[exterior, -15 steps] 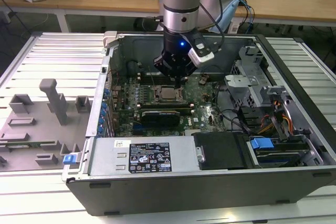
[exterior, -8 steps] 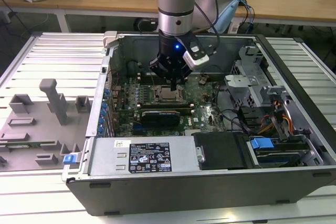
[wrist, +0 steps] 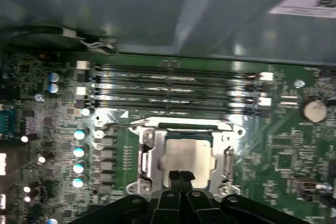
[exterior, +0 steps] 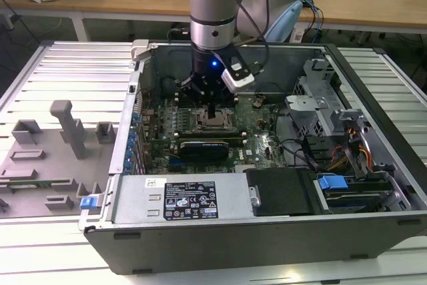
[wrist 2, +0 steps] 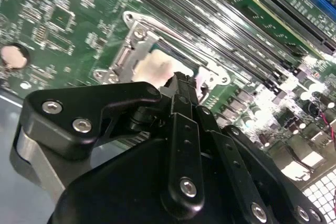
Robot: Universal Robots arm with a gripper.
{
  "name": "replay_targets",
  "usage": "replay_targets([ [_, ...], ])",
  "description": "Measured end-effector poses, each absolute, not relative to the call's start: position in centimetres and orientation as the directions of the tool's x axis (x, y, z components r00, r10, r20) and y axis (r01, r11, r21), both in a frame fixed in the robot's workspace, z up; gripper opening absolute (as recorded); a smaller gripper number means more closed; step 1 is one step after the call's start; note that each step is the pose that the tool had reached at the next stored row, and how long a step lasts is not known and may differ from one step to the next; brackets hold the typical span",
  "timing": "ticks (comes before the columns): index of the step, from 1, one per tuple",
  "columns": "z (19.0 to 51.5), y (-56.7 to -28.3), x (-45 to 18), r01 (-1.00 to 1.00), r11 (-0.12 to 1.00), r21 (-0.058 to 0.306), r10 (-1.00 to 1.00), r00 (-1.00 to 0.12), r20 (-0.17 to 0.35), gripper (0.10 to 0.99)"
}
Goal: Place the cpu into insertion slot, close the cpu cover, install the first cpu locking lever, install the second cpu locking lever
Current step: 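Close the cpu cover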
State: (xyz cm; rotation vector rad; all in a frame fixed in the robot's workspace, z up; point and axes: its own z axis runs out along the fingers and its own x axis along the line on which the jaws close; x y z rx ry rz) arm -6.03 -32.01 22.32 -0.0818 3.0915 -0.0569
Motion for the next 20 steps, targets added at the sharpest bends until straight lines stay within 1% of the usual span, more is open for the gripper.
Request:
replay_targets([
  [11,20.8,-32.0,-7.1,-0.052,0.998,-0.037,-0.054,-0.998,-0.032,0.106],
  [20,21.1,-32.0,-7.1,-0.053,0.998,-0.037,-0.054,-0.998,-0.031,0.106],
])
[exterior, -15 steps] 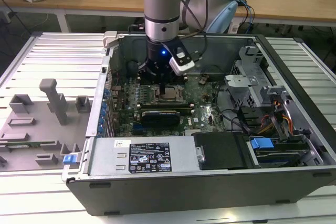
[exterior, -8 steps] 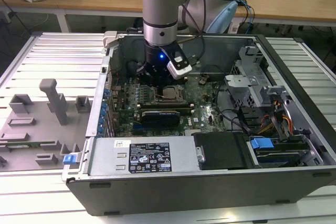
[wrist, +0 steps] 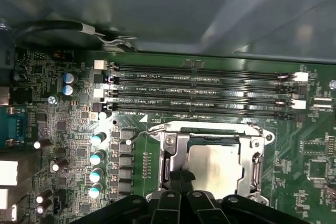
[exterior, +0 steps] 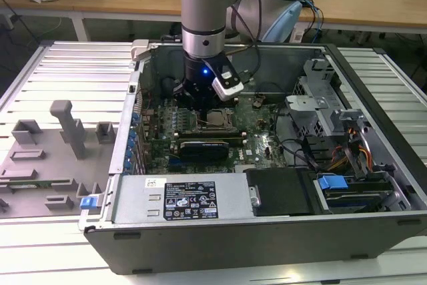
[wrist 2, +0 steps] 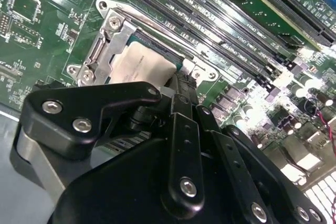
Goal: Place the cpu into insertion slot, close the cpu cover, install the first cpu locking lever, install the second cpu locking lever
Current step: 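Close the cpu cover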
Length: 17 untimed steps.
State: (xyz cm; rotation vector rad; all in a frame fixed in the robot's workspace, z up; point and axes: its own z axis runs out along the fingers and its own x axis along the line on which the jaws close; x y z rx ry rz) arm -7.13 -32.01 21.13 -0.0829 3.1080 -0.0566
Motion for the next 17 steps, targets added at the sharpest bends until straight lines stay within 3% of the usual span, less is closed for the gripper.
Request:
replay_targets([
  [17,23.4,-31.8,-4.4,-0.053,0.998,-0.04,-0.054,-0.998,-0.026,0.106],
])
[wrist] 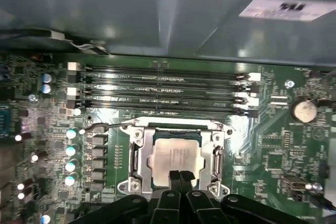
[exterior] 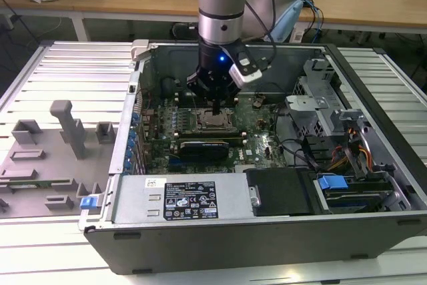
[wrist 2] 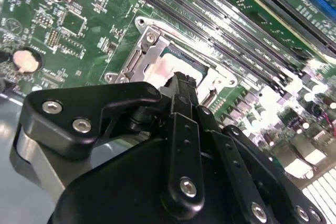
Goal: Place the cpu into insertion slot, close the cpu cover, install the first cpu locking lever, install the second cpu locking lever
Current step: 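Close the cpu cover, then install the first cpu locking lever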
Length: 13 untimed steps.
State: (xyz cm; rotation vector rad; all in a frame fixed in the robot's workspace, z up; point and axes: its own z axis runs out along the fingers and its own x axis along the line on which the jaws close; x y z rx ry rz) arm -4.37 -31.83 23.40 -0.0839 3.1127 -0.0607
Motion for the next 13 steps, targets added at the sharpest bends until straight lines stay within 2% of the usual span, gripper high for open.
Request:
replay_targets([
  [4,24.86,-31.78,-4.37,-0.053,0.998,-0.041,-0.054,-0.998,-0.027,0.106],
  [13,24.94,-31.78,-4.37,-0.053,0.998,-0.041,-0.054,-0.998,-0.027,0.106],
])
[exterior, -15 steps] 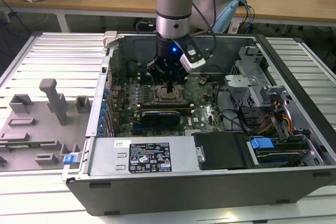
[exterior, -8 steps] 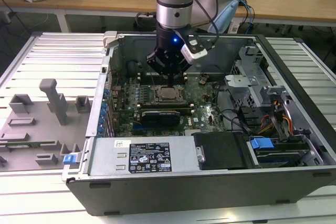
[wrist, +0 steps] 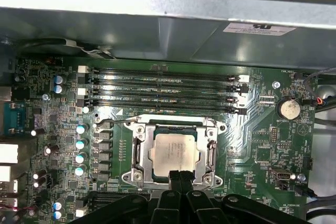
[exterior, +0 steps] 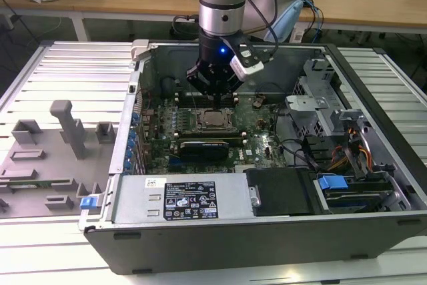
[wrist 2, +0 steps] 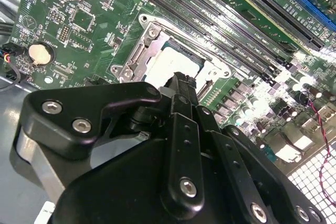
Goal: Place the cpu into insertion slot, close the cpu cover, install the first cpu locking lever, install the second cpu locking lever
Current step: 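Install the first cpu locking lever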
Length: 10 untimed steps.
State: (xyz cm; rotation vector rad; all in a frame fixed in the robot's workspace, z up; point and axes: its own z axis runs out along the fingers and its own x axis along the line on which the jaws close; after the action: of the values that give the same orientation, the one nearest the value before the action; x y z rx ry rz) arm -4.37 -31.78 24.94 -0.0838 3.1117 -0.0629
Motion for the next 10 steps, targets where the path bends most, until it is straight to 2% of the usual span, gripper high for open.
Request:
replay_targets([
  [10,24.97,-31.79,-4.78,-0.053,0.998,-0.039,-0.054,-0.998,-0.027,0.106],
])
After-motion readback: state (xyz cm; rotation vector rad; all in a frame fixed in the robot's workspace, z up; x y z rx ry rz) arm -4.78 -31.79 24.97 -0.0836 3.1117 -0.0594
